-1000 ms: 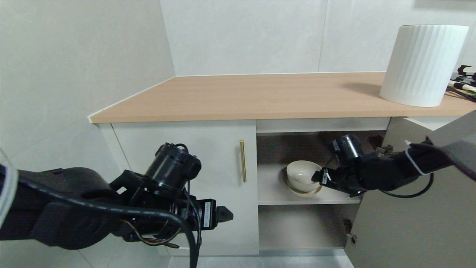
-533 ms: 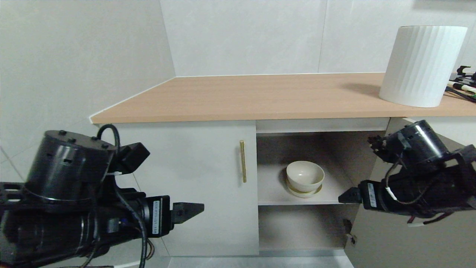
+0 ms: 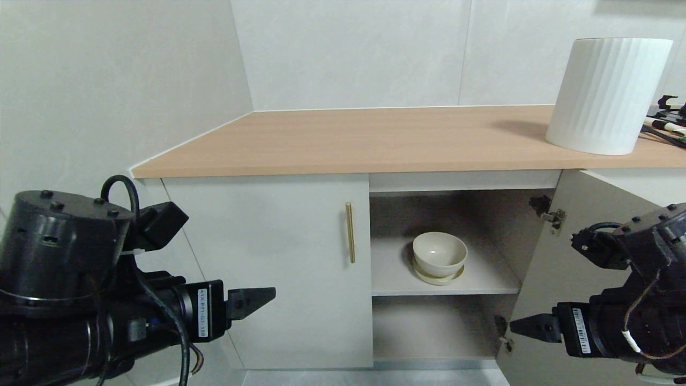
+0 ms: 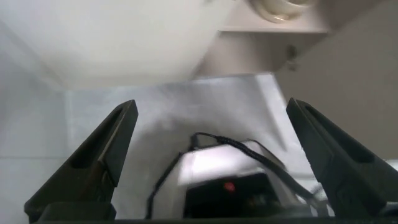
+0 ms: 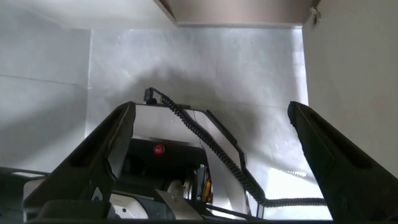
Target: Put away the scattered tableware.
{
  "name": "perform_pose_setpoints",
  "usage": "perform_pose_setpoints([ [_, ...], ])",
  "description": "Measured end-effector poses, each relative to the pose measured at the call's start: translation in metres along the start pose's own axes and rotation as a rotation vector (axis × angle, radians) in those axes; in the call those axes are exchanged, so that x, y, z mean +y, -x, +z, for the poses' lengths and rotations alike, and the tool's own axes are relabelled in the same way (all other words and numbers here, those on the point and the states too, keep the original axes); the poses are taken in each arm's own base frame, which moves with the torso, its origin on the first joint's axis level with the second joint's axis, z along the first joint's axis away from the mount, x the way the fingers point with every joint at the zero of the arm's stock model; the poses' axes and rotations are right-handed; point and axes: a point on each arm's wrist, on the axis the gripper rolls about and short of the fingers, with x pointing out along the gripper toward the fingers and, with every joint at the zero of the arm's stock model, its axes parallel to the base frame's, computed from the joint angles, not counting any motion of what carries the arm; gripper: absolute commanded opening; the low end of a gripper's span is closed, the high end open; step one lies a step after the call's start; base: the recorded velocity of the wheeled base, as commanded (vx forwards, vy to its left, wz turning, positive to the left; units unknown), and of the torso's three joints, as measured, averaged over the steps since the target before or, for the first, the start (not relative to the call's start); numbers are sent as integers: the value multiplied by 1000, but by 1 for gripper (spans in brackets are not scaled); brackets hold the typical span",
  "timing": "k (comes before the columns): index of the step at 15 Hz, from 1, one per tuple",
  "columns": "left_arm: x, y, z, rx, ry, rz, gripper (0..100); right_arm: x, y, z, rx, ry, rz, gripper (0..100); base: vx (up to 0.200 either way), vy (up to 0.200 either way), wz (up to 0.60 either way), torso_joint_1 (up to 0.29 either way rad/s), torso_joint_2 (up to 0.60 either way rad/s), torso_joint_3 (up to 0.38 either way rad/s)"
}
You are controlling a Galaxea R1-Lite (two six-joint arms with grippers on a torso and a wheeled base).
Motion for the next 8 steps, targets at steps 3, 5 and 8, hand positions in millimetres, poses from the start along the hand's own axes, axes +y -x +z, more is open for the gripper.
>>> perform_pose_setpoints([
  [3,-2,-7,-2,11,-10,27,100,0,2,-1,-3,1,3,100,-200,0,0,4,-1,4],
  [5,-3,-9,-2,17,-11,30,100,-1,2,-1,-5,0,3,100,-200,0,0,-5,-2,7],
  [8,-3,-10,-2,22,-12,31,100,-1,2,-1,-4,2,3,100,-200,0,0,1,-2,-4],
])
